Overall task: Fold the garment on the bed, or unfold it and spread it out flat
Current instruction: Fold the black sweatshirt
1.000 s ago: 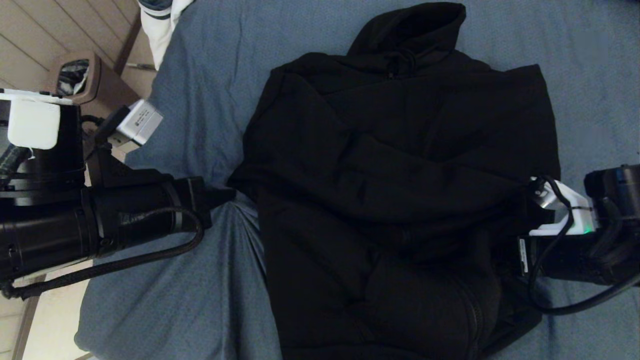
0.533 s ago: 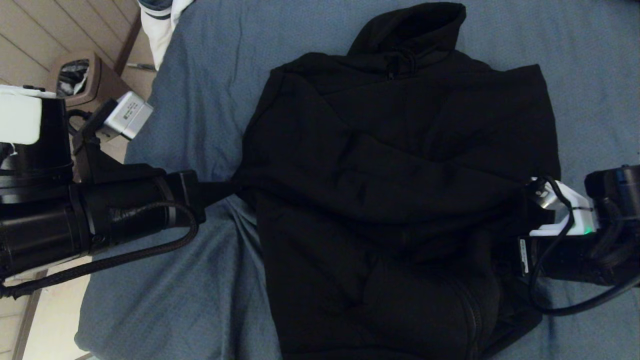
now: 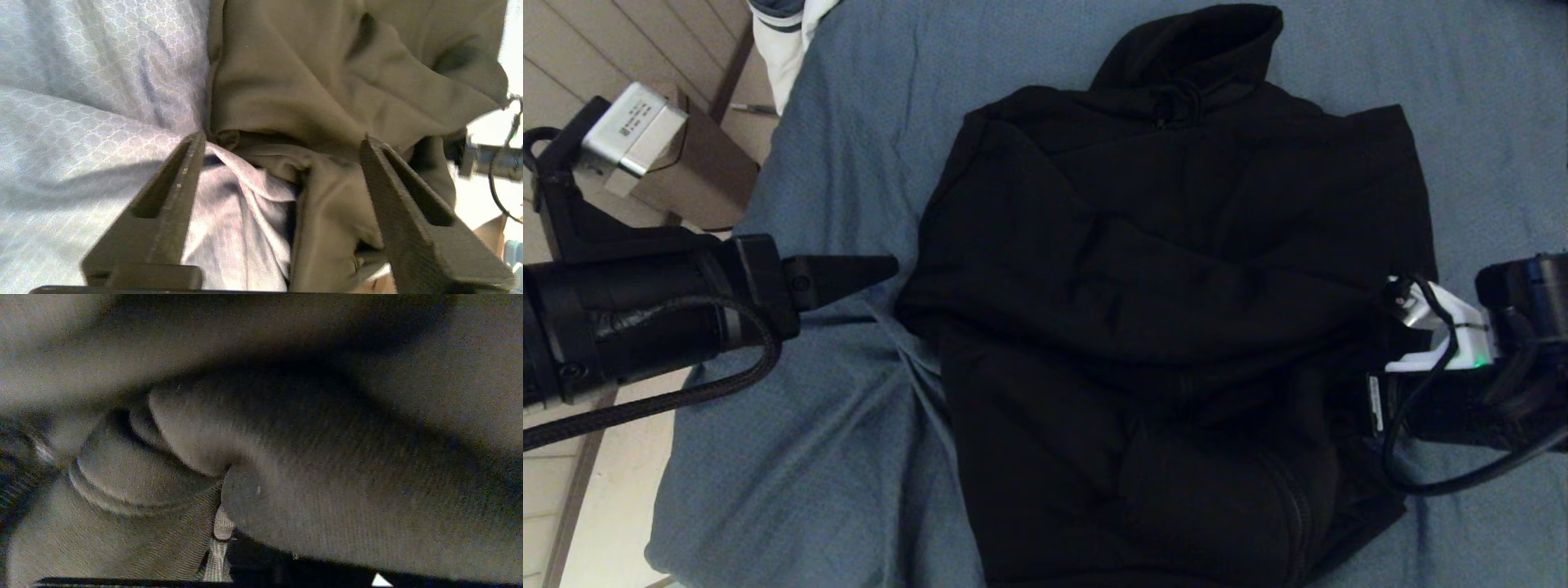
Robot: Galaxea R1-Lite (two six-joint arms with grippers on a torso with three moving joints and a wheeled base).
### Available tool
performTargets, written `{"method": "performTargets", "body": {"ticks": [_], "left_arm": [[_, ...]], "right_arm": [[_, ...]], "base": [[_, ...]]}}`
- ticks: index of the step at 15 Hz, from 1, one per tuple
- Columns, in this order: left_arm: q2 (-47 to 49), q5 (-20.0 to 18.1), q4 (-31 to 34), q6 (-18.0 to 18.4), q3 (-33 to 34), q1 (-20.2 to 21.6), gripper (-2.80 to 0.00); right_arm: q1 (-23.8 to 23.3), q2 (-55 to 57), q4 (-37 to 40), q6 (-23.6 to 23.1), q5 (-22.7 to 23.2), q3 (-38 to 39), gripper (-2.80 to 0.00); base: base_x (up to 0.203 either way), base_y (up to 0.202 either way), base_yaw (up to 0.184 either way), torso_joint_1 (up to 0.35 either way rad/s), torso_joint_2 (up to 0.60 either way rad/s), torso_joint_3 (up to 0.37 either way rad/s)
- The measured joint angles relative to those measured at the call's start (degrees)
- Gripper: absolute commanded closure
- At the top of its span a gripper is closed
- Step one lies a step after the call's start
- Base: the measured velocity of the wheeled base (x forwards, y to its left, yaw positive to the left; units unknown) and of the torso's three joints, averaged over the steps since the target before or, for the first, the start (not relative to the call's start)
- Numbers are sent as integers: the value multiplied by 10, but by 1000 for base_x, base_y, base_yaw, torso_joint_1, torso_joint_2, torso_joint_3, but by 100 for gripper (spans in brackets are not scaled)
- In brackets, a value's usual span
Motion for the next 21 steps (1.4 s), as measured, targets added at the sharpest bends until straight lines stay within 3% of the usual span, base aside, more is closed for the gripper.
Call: {"method": "performTargets", "body": {"ticks": [13, 18, 21], "left_arm": [[71, -8, -6, -6, 11, 5, -280], [91, -10, -30, -5, 12, 5, -280], [86, -21, -28, -5, 18, -24, -280]], "right_arm": [[14, 145, 5, 66, -4, -291, 0], [21, 169, 26, 67, -5, -336, 0], [21, 172, 25, 66, -5, -335, 0]], "base": [[0, 0, 0, 0, 0, 0], [0, 0, 0, 0, 0, 0], [0, 0, 0, 0, 0, 0]]}}
